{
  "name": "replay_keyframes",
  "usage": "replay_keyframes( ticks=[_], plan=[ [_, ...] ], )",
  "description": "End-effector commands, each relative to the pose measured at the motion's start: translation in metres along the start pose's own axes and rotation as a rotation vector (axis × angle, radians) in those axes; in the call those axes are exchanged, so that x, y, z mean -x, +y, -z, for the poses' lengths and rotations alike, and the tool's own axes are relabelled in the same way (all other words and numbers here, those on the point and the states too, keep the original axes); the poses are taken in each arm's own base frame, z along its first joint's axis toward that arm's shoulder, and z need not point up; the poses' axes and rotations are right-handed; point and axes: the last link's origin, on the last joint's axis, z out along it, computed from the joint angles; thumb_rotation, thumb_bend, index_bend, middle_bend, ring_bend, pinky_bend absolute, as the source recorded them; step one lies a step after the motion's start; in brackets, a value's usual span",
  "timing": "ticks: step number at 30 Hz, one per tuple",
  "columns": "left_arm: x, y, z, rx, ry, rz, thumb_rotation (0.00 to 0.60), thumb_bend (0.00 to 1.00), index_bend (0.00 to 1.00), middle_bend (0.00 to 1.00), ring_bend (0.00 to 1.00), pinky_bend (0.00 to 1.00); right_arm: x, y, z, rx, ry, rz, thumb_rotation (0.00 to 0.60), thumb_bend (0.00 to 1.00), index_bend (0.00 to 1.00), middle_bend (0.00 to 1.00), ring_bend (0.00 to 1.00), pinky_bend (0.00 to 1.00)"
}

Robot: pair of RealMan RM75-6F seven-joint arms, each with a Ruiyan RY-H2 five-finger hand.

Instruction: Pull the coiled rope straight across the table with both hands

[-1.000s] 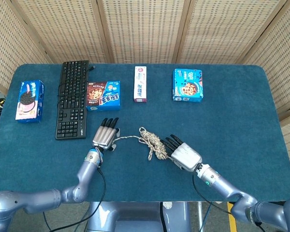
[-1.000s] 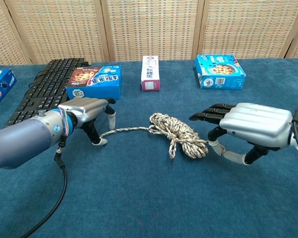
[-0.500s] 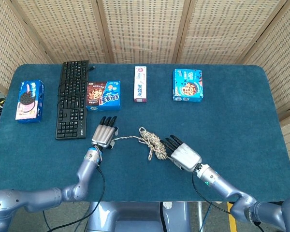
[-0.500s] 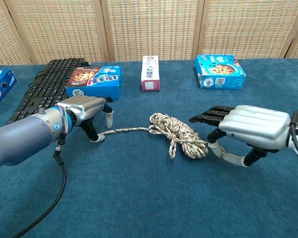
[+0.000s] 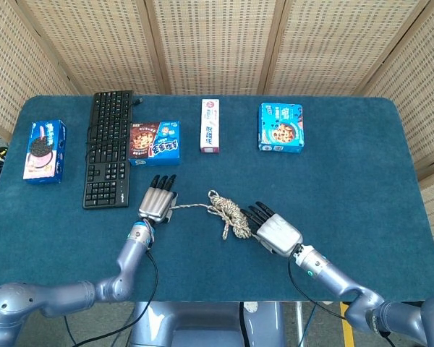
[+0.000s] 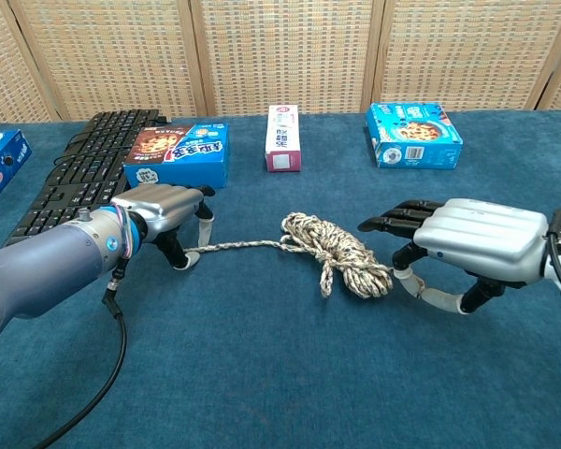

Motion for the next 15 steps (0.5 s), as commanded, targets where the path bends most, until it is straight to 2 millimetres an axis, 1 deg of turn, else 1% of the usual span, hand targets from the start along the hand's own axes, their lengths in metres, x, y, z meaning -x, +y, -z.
replay_keyframes(
  ticks=[1,10,15],
  plan=[
    [-0.0001,0.0000,-0.0001,-0.001,0.000,0.002,0.600,0.44,0.54,0.00,0.00,0.00,0.0000,0.0003,0.0003,0.000,0.000,0.000,0.600,0.59,0.63,0.02,0.00,0.00],
    [0.0008,-0.0011,-0.0006,-0.013,-0.006,-0.009,0.600,0.44,0.54,0.00,0.00,0.00,-0.0009,0.0018,0.0011,0.003,0.003,-0.003,0.600,0.59,0.63,0.02,0.00,0.00],
    [0.0012,0.0005,-0.0005,-0.012,-0.008,0.001,0.600,0.44,0.61,0.00,0.00,0.00,-0.0022,0.0022,0.0011,0.003,0.007,-0.005,0.600,0.59,0.63,0.02,0.00,0.00]
  ],
)
